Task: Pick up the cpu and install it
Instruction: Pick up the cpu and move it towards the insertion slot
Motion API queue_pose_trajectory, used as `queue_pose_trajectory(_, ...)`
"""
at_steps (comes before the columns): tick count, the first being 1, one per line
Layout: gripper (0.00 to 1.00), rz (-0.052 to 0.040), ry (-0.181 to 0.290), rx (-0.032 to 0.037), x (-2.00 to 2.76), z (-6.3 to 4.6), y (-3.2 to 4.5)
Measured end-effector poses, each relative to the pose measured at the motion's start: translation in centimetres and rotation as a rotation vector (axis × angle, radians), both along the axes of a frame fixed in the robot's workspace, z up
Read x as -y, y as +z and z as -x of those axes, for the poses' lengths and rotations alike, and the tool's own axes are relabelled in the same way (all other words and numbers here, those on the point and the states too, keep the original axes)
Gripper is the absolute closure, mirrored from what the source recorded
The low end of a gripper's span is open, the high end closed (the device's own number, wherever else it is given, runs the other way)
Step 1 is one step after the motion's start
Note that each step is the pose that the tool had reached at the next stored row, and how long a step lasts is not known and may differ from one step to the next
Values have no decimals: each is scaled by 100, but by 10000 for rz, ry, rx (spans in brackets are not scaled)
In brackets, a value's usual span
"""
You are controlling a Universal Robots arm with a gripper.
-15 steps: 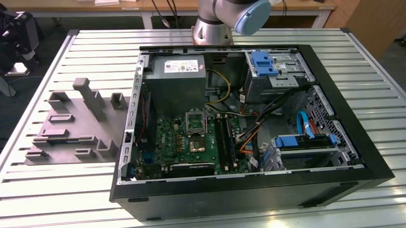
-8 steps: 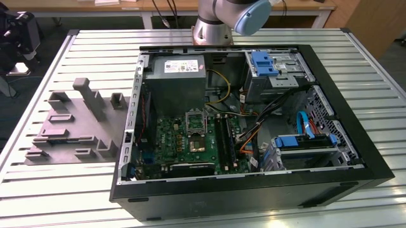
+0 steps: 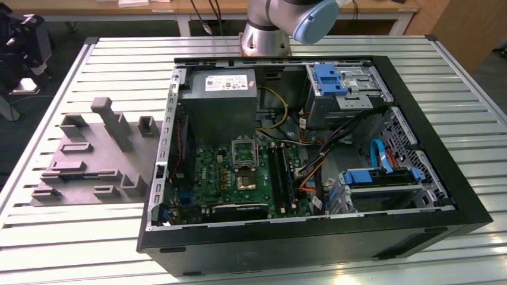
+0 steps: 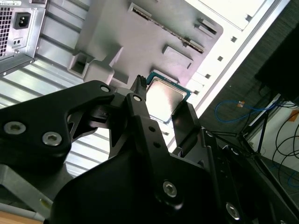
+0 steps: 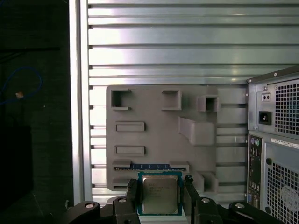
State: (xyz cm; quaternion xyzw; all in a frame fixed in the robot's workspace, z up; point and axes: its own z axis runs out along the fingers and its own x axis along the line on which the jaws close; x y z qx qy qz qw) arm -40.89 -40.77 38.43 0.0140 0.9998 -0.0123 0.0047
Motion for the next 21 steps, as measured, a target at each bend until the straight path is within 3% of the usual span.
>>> queue_pose_trajectory(21,53,1,0,-1,0,-53,-2)
